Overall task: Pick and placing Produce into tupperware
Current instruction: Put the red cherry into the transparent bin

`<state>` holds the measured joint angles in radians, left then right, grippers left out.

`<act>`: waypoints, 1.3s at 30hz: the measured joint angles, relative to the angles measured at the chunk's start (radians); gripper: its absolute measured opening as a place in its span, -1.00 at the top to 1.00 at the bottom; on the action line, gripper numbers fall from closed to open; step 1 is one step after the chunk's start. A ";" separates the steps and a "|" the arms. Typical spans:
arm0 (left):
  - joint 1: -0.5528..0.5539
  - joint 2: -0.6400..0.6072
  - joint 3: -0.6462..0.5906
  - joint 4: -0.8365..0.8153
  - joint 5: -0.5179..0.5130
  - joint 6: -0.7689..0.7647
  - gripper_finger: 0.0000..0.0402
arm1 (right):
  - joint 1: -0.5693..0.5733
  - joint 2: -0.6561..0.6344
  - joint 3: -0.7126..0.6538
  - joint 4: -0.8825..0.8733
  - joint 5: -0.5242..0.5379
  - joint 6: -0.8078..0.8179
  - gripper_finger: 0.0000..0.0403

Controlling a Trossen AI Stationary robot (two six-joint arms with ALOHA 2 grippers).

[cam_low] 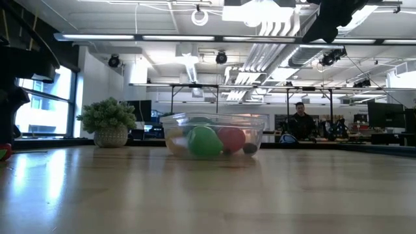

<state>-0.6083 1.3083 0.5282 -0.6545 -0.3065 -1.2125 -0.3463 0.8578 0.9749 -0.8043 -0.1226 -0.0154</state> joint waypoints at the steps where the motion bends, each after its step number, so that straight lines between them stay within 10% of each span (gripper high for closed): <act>1: 0.000 0.000 0.000 -0.001 0.000 0.000 0.16 | 0.000 0.000 0.000 0.000 0.000 0.000 0.98; 39: 0.000 0.063 0.003 0.011 -0.023 0.003 0.53 | 0.000 0.000 0.000 0.000 0.000 0.000 0.98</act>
<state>-0.6083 1.3716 0.5308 -0.6434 -0.3293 -1.2098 -0.3466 0.8581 0.9749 -0.8043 -0.1223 -0.0154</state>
